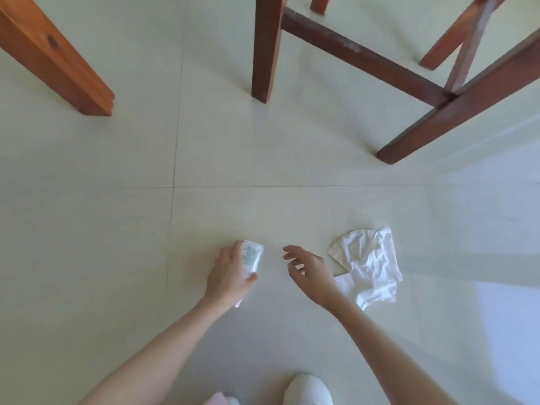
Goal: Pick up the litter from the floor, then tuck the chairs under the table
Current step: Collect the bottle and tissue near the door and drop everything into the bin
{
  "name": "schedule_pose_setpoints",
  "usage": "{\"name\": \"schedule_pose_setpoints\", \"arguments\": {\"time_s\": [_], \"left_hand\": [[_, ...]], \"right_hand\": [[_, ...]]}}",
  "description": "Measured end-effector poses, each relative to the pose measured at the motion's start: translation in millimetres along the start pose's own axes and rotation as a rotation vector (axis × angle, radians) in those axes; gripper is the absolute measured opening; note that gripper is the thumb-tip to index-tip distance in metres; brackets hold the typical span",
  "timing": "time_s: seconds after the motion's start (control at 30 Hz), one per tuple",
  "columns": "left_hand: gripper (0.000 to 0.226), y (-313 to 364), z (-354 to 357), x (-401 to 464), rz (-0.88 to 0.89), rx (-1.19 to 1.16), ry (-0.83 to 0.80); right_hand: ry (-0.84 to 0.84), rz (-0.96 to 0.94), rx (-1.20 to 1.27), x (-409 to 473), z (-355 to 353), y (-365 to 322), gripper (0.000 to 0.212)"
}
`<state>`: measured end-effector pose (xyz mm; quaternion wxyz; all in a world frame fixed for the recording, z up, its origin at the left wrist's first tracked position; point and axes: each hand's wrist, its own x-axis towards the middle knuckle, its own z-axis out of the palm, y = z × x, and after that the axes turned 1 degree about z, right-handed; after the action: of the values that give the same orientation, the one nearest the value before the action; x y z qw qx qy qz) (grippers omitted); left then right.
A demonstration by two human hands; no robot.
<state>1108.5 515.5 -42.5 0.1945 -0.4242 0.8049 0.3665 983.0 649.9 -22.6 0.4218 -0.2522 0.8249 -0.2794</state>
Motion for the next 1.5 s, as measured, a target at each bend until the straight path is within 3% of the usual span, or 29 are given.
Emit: {"name": "schedule_pose_setpoints", "arguments": {"time_s": [0.07,0.13,0.23,0.33,0.47,0.6,0.7,0.8,0.9,1.03,1.1,1.2,1.33,1.4,1.5], "left_hand": [[0.046,24.3,-5.0,13.5,-0.063,-0.143,-0.141],[0.052,46.5,-7.4,20.9,-0.121,-0.273,-0.2],[0.057,72.4,-3.1,26.6,-0.167,-0.369,-0.24],[0.051,84.1,7.7,36.0,-0.169,-0.445,-0.291],[0.052,87.5,16.2,43.3,-0.13,-0.513,-0.325],[0.051,87.4,17.2,36.4,-0.148,-0.584,-0.393],[0.047,92.3,13.7,32.3,-0.141,-0.614,-0.45],[0.045,106.3,2.9,31.2,-0.149,-0.707,-0.518],[0.046,126.3,-13.4,23.2,-0.086,-0.788,-0.505],[0.04,163.5,-56.2,-17.6,-0.088,-0.966,-0.495],[0.033,188.4,-86.1,-51.9,-0.13,-1.078,-0.515],[0.024,236.3,-133.5,-114.1,-0.097,-1.152,-0.571],[0.032,306.7,-199.3,-210.5,-0.036,-1.179,-0.72],[0.041,333.6,-228.7,-255.6,-0.034,-1.163,-0.792],[0.069,366.3,-272.2,-322.6,-0.094,-1.207,-0.839]], "right_hand": [[0.075,0.041,-0.089,-10.2,-20.3,12.2,0.043],[0.159,0.068,-0.327,-18.8,-40.6,26.3,0.062],[0.056,0.22,-0.67,-27.3,-62.7,50.5,0.102],[-0.026,0.372,-0.739,-26.4,-69.1,74.1,0.127],[0.007,0.418,-0.69,-20.4,-61.3,90.8,0.125],[0.188,0.303,-0.783,-25.1,-50.3,95.3,0.097],[0.241,0.22,-0.54,-29.1,-45.4,101.2,0.049],[0.303,0.273,-0.165,-18.4,-46.6,87.5,0.006],[0.338,0.411,0.301,-7.7,-60.5,52.0,0.015],[0.387,0.415,0.744,-37.3,-99.3,-17.9,0.025],[0.411,0.383,0.914,-70.5,-124.9,-59.3,0.036],[0.428,0.324,1.069,-128.4,-171.4,-124.0,0.034],[0.445,0.31,1.455,-208.9,-232.3,-201.2,0.029],[0.426,0.334,1.478,-252.3,-257.6,-241.3,0.042],[0.43,0.374,1.356,-316.7,-287.0,-293.6,0.036]]}}
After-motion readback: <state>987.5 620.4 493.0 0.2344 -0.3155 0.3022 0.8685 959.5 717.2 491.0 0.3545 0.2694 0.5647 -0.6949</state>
